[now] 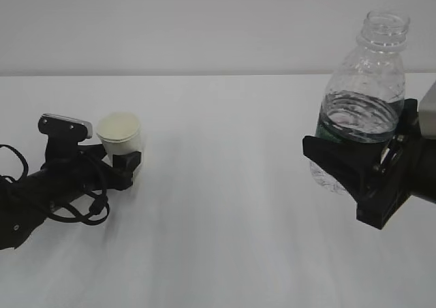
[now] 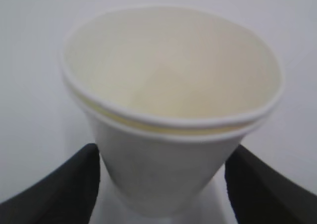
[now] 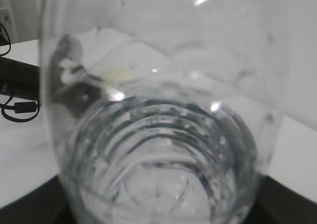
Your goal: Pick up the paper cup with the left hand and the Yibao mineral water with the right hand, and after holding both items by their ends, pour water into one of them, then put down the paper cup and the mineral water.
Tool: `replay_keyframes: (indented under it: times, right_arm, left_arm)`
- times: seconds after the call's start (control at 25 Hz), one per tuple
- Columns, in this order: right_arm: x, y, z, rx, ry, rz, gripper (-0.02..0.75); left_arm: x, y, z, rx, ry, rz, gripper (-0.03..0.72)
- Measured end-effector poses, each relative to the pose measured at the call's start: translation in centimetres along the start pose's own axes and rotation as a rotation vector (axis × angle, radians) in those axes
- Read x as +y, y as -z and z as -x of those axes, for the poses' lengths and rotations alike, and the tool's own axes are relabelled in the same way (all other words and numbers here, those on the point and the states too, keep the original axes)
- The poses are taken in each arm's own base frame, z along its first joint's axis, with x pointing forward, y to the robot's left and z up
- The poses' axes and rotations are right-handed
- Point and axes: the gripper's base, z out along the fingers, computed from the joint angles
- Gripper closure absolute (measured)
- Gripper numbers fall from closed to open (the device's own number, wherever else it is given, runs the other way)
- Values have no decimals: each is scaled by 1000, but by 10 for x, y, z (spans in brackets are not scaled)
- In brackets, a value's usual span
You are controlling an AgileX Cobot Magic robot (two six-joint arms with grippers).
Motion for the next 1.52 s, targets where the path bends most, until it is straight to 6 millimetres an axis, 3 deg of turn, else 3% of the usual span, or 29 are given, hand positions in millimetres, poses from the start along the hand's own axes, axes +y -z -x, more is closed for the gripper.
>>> replay_keyframes:
  times: [0.24,0.48,0.96,1.32,1.52]
  right_arm:
    - [0,0,0,0,0,0,262]
    - [0,0,0,2,0,-1,263]
    - [0,0,0,3,0,-1,262]
    - [0,0,0,3,0,-1,263]
    - [0,0,0,3,0,-1,262]
  left_arm:
    - [1,-3,-12,2,5,-3,120]
    - [0,-3,-12,-27,6,-6,78]
    - [1,-4,-11,-50,11,0,75]
    - [3,-19,6,-114,6,4,77]
    - [3,-23,6,-89,5,7,84]
